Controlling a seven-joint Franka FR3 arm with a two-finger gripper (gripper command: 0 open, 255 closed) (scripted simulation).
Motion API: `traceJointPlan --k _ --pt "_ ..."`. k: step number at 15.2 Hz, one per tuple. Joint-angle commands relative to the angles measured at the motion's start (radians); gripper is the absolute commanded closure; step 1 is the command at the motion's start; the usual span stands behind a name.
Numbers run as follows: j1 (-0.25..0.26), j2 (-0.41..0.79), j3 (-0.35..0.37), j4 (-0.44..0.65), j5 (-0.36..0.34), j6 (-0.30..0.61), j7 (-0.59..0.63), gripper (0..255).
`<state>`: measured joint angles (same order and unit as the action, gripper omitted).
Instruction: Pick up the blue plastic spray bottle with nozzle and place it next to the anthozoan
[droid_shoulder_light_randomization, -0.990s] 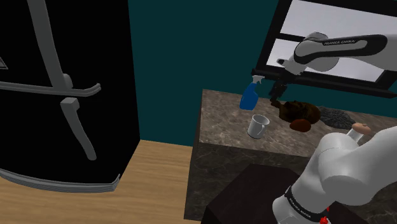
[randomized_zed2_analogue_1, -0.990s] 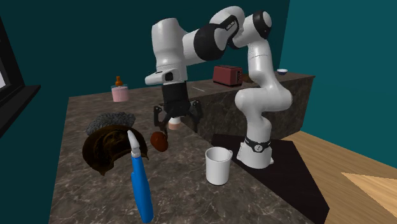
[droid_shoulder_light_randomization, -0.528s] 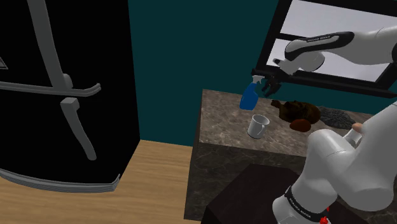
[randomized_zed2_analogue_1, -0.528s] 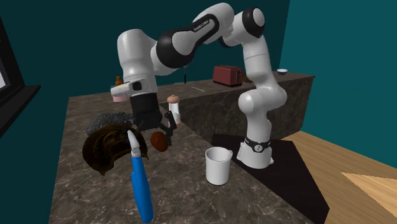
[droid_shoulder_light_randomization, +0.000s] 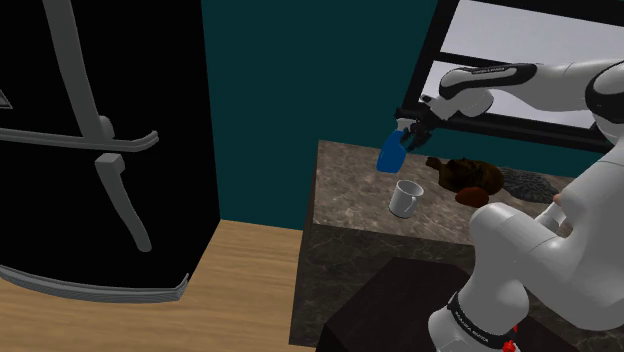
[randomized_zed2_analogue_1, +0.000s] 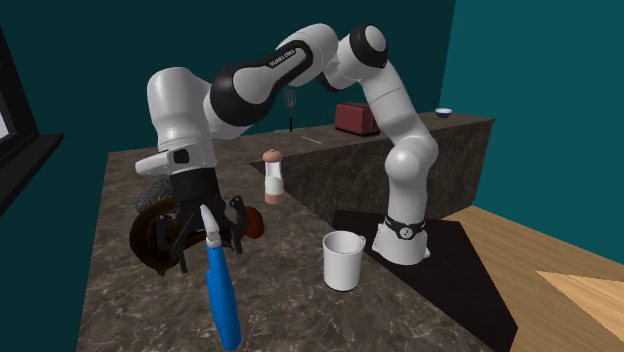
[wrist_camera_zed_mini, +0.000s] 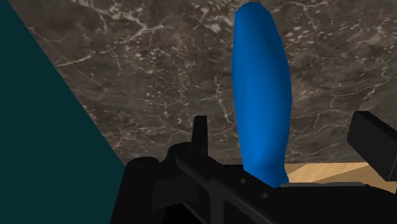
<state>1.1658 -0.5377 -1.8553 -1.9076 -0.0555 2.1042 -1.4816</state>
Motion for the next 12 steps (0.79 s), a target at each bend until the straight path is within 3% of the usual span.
traceJointPlan --k 1,4,12 --pt "0.023 -0.013 -0.019 -0.011 -0.011 0.025 0.004 0" --pt "0.045 -0.025 -0.036 -0.027 -0.022 0.056 0.012 0" --pt "0.045 -0.025 -0.036 -0.027 -0.022 0.056 0.012 0"
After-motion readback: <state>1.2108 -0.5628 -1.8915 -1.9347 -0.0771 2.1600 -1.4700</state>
